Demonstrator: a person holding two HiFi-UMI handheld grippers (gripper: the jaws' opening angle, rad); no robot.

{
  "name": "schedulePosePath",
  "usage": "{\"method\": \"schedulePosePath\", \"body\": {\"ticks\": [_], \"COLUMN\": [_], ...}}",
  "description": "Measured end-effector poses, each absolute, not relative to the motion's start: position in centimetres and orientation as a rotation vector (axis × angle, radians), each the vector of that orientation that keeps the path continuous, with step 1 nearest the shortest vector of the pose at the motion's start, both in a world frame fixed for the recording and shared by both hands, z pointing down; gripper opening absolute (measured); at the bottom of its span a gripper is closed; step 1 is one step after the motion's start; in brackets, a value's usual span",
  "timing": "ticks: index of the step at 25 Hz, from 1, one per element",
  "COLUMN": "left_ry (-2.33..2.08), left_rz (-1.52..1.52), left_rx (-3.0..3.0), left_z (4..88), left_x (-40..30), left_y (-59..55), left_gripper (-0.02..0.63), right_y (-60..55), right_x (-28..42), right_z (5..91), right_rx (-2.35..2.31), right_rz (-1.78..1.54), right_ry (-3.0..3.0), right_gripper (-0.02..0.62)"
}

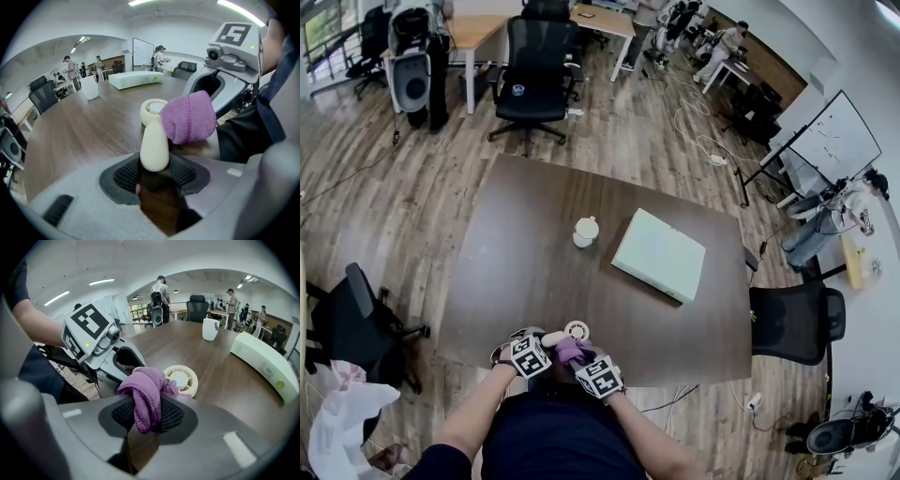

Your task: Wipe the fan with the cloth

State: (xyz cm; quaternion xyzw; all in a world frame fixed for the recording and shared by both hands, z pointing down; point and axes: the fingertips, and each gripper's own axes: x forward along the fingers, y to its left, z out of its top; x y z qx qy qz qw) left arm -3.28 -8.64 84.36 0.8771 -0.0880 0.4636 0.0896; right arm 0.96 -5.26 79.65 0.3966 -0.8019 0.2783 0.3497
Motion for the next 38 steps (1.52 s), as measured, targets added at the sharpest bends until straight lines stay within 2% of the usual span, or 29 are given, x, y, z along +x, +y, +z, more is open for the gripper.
{"method": "schedulePosePath", "body": {"ticks": [38], "left_ry": [-0.233], "left_rz": [1.38], "left_rx": [2.615], "left_z": [84.5], "left_x": [-3.3], "left_y": [-8.6], "left_gripper": [0.196], "right_y": [-5.5], "right_x": [10.2], "right_z": [81.3], "right_rx": [1.341], "right_rz": [0.925], "right_ry": [-1.897], "right_gripper": [0.117]}}
